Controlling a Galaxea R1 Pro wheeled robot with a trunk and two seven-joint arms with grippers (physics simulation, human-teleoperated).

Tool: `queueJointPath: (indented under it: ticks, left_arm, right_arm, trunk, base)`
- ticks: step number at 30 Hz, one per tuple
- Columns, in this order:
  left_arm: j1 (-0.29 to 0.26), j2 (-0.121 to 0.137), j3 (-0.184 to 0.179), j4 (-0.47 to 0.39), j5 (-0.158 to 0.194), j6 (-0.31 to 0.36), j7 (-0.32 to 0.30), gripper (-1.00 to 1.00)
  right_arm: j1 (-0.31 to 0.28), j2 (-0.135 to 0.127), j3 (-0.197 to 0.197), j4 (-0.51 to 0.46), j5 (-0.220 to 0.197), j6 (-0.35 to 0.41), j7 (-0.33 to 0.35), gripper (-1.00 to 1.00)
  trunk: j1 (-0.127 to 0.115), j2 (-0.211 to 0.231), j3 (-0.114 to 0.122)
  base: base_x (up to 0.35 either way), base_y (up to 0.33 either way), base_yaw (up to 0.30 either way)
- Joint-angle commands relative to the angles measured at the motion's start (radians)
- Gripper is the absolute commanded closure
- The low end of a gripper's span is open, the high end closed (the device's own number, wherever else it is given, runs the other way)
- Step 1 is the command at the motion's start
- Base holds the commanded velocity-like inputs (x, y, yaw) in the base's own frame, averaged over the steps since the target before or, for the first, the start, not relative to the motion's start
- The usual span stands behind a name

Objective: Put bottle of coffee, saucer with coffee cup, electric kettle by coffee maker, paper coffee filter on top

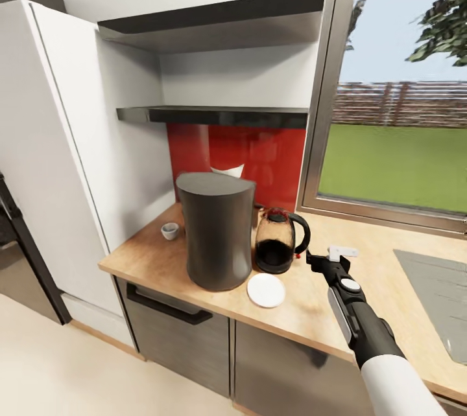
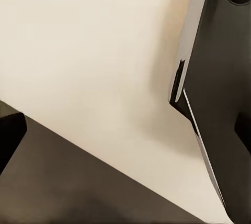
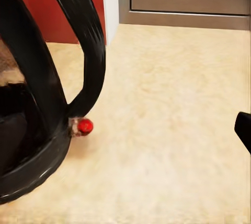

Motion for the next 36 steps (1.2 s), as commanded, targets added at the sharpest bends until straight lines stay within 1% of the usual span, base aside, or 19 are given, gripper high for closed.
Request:
queueJointPath:
  ticks: [1, 7, 9, 10, 11, 12, 13, 14, 15, 18, 20, 23, 29, 31, 32, 33, 35, 36]
  left_arm:
    - [0.000, 0.000, 0.008, -0.001, -0.011, -0.002, 0.003, -1.00]
    - [-0.004, 0.001, 0.011, -0.003, -0.011, -0.003, 0.003, -1.00]
    - [-0.007, 0.001, 0.011, -0.007, -0.011, -0.004, 0.003, -1.00]
    - [-0.009, 0.001, 0.012, -0.014, -0.011, -0.004, 0.003, -1.00]
    - [-0.013, 0.001, 0.012, -0.028, -0.011, -0.005, 0.003, -1.00]
    - [-0.019, 0.001, 0.012, -0.066, -0.010, -0.004, 0.003, -1.00]
    - [-0.022, -0.001, 0.013, -0.098, -0.009, -0.005, 0.003, -1.00]
    - [-0.023, -0.001, 0.013, -0.115, -0.009, -0.005, 0.003, -1.00]
    - [-0.023, -0.002, 0.013, -0.137, -0.008, -0.006, 0.002, -1.00]
    - [-0.024, -0.003, 0.014, -0.164, -0.007, -0.008, -0.001, -1.00]
    - [-0.026, -0.009, 0.015, -0.193, -0.006, -0.011, -0.002, -1.00]
    - [-0.026, -0.013, 0.015, -0.218, -0.005, -0.011, -0.002, -1.00]
    - [-0.027, -0.015, 0.015, -0.248, -0.004, -0.011, -0.001, -1.00]
    - [-0.027, -0.015, 0.015, -0.251, -0.004, -0.012, -0.001, -1.00]
    - [-0.028, -0.015, 0.015, -0.260, -0.004, -0.012, -0.001, -1.00]
    - [-0.030, -0.015, 0.015, -0.269, -0.004, -0.013, -0.002, -1.00]
    - [-0.030, -0.015, 0.015, -0.271, -0.004, -0.013, -0.002, -1.00]
    - [-0.030, -0.015, 0.015, -0.273, -0.004, -0.013, -0.002, -1.00]
  right_arm:
    - [0.000, 0.000, 0.001, -0.001, 0.000, 0.006, -0.003, -1.00]
    - [0.000, 0.000, 0.001, 0.008, -0.002, 0.006, -0.003, -1.00]
    - [0.000, 0.001, 0.001, 0.042, -0.002, -0.001, -0.003, -1.00]
    - [0.000, 0.001, 0.002, 0.065, -0.002, -0.017, -0.003, -1.00]
    - [0.000, 0.001, 0.002, 0.088, -0.002, -0.045, -0.003, -1.00]
    - [0.000, 0.003, 0.002, 0.135, -0.002, -0.126, -0.003, -1.00]
    - [0.000, 0.008, 0.002, 0.174, -0.001, -0.191, -0.003, -1.00]
    - [0.000, 0.009, 0.001, 0.199, 0.000, -0.226, -0.004, -1.00]
    - [0.000, 0.011, 0.001, 0.239, 0.001, -0.277, -0.004, -1.00]
    - [0.000, 0.012, 0.001, 0.319, 0.002, -0.397, -0.005, -1.00]
    - [0.000, 0.013, 0.001, 0.395, 0.002, -0.553, -0.004, -1.00]
    - [0.001, 0.013, 0.001, 0.412, 0.002, -0.595, -0.005, -1.00]
    - [0.001, 0.014, 0.001, 0.412, 0.001, -0.605, -0.009, -1.00]
    - [0.002, 0.019, 0.001, 0.413, 0.001, -0.619, -0.009, -1.00]
    - [0.007, 0.038, 0.001, 0.415, 0.002, -0.661, -0.009, -1.00]
    - [0.038, 0.067, 0.000, 0.418, 0.003, -0.757, -0.010, -1.00]
    - [0.068, 0.074, -0.001, 0.419, 0.003, -0.806, -0.013, -1.00]
    - [0.107, 0.080, -0.002, 0.422, 0.000, -0.867, -0.056, -1.00]
  trunk:
    - [0.000, -0.001, -0.001]
    - [0.000, -0.001, -0.001]
    - [0.000, -0.001, -0.001]
    - [0.000, -0.001, -0.001]
    - [0.000, -0.001, -0.001]
    - [0.000, -0.001, -0.001]
    - [0.000, -0.001, -0.001]
    - [0.000, -0.001, -0.001]
    - [0.000, -0.001, -0.001]
    - [0.000, -0.001, -0.001]
    - [0.000, -0.001, -0.001]
    - [0.000, -0.001, 0.000]
    - [0.000, -0.001, 0.003]
    - [0.000, -0.001, 0.003]
    - [0.000, -0.001, 0.003]
    - [0.000, -0.001, 0.003]
    - [0.000, -0.001, 0.003]
    - [0.000, -0.001, 0.003]
  base:
    - [-0.328, 0.000, 0.000]
    - [-0.327, 0.000, 0.000]
    - [-0.199, 0.000, 0.000]
    - [-0.113, 0.000, 0.000]
    - [-0.072, 0.000, 0.000]
    - [-0.030, 0.000, 0.000]
    - [-0.015, 0.000, 0.000]
    - [-0.010, 0.000, 0.000]
    - [-0.005, 0.000, 0.000]
    - [-0.002, 0.000, 0.000]
    - [-0.003, 0.000, 0.000]
    - [-0.073, 0.059, -0.002]
    - [-0.199, 0.180, -0.042]
    - [-0.152, 0.140, -0.008]
    - [-0.050, 0.046, -0.002]
    - [-0.010, 0.010, -0.001]
    - [-0.034, 0.014, 0.000]
    - [-0.247, 0.081, 0.000]
